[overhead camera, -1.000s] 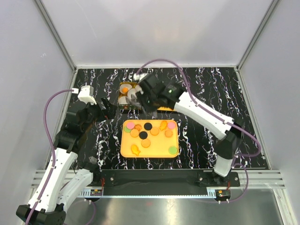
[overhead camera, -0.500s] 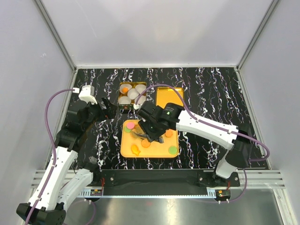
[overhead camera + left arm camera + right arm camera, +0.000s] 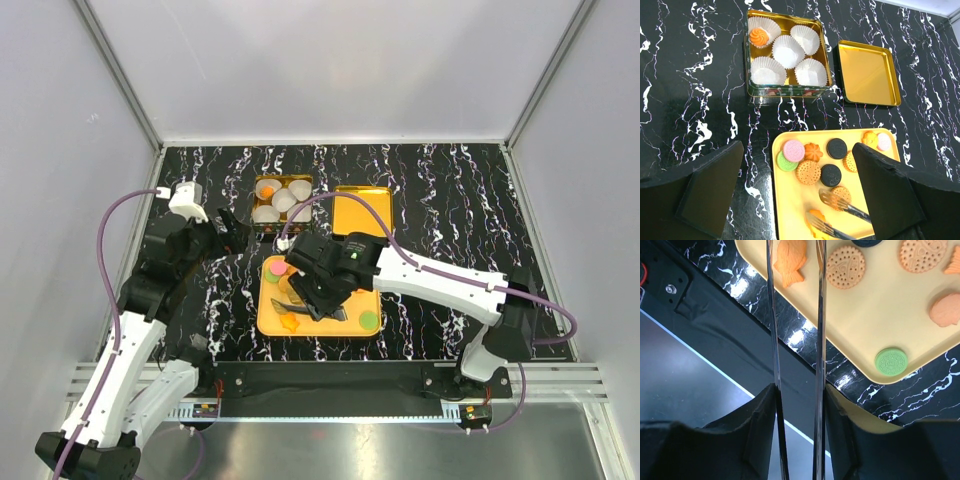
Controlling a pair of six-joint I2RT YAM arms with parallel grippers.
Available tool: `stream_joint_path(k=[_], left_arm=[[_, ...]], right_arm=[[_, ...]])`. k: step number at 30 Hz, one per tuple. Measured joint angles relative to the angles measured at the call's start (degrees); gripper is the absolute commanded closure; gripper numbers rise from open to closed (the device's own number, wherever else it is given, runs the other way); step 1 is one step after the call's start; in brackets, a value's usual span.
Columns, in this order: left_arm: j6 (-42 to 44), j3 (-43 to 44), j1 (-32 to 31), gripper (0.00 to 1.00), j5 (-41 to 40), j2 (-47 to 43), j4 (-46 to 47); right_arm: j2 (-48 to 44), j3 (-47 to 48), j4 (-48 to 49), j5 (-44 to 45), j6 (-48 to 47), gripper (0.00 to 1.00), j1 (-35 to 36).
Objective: Pack the cookies
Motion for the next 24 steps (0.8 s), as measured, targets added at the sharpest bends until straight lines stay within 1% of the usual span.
stream_joint_path(k=[13,21,24], left_arm=[[-0.02,-0.72,0.0,0.01,0.02,0.44,0.0],[-0.02,-0.72,0.0,0.01,0.02,0.44,0.0],[-0.02,-0.72,0.0,0.01,0.02,0.44,0.0]], right_arm=[[0.83,-0.17,-2.05,-0.28,0.0,0.48,0.79],[2.54,-0.26,-2.21,-0.81,-0.04,0.48,1.38],[2.93,-0.26,-2.19,-1.31,-0.13,0.51,1.53]])
